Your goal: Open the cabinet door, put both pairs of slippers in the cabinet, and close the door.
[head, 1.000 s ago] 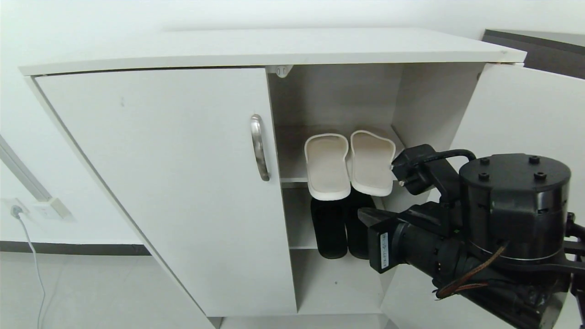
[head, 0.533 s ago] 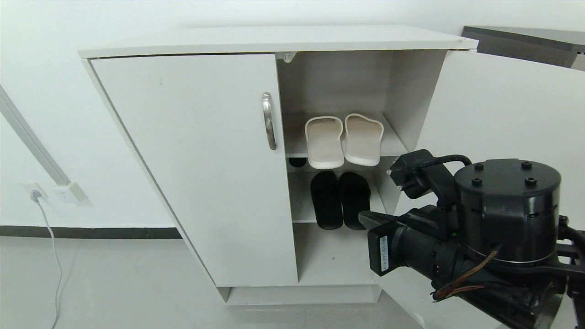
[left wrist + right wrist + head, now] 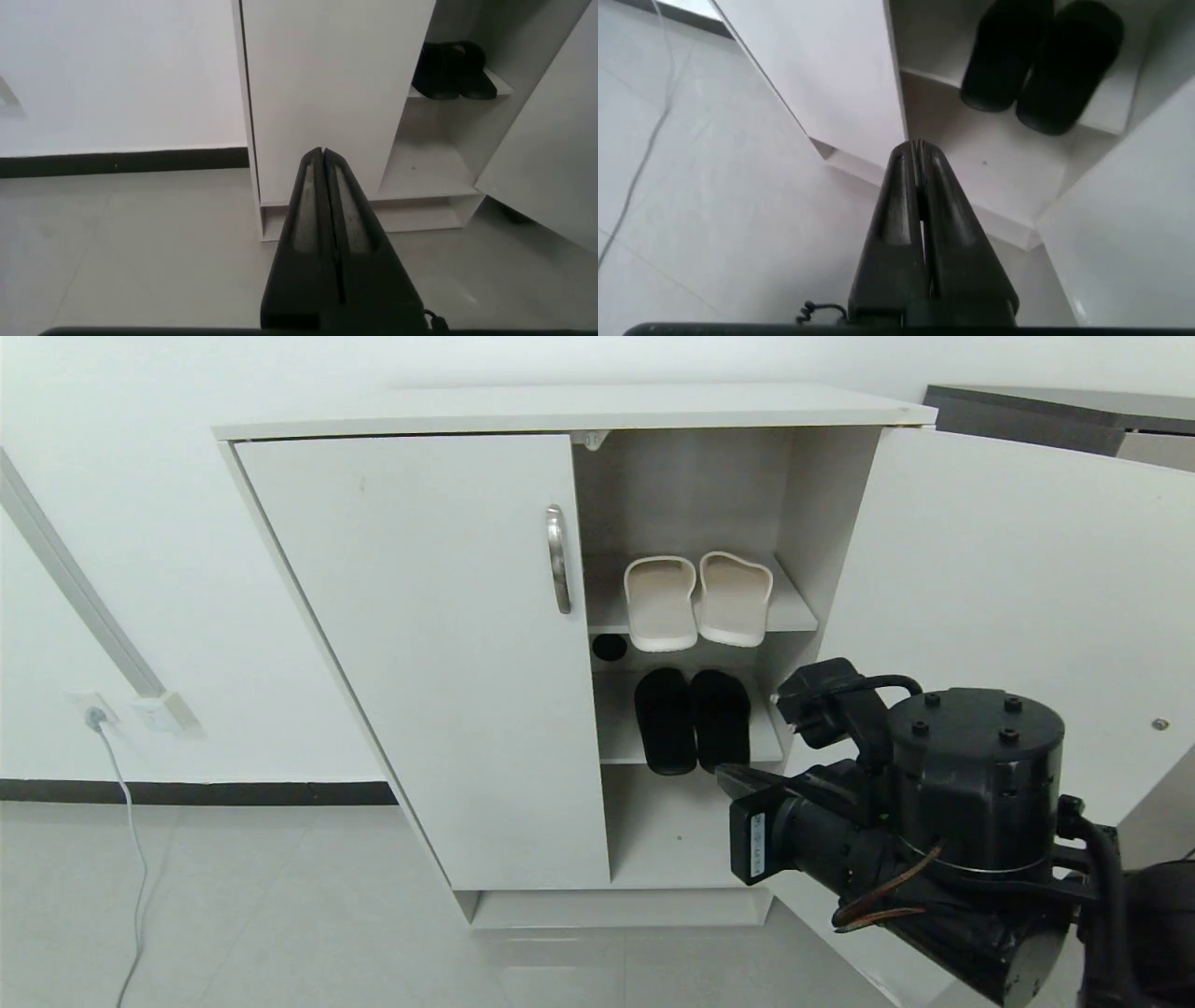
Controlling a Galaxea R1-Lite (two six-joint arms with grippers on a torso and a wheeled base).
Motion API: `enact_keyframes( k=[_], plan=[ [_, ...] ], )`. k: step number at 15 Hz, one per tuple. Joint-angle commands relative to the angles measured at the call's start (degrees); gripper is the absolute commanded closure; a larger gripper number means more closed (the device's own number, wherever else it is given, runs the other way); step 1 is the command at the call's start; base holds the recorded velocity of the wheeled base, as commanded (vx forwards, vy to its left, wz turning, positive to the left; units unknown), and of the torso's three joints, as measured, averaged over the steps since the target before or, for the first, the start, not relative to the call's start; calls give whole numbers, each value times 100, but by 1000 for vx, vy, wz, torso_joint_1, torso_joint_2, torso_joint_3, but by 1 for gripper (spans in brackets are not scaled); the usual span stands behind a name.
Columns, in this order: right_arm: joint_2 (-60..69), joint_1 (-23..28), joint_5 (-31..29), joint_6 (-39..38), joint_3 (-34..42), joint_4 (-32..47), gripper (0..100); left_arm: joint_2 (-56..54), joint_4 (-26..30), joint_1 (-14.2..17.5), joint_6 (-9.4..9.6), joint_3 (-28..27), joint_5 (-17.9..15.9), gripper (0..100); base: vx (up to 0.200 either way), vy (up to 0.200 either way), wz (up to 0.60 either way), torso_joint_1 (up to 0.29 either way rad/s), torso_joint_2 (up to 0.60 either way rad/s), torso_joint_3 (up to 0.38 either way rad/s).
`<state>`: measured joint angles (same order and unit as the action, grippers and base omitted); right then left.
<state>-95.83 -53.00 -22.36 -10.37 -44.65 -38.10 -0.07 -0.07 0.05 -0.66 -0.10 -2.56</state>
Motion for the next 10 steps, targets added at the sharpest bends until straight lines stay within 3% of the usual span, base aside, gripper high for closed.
enact_keyframes(
  k=[1,10],
  plan=[
    [-445,106,38,0,97,-269,100,7,-1,4,-4,1,1,100,0,0,0,0,0,0],
    [-647,326,170,167,317,-480,100,7,-1,4,-13,1,10,100,0,0,0,0,0,0]
  ],
)
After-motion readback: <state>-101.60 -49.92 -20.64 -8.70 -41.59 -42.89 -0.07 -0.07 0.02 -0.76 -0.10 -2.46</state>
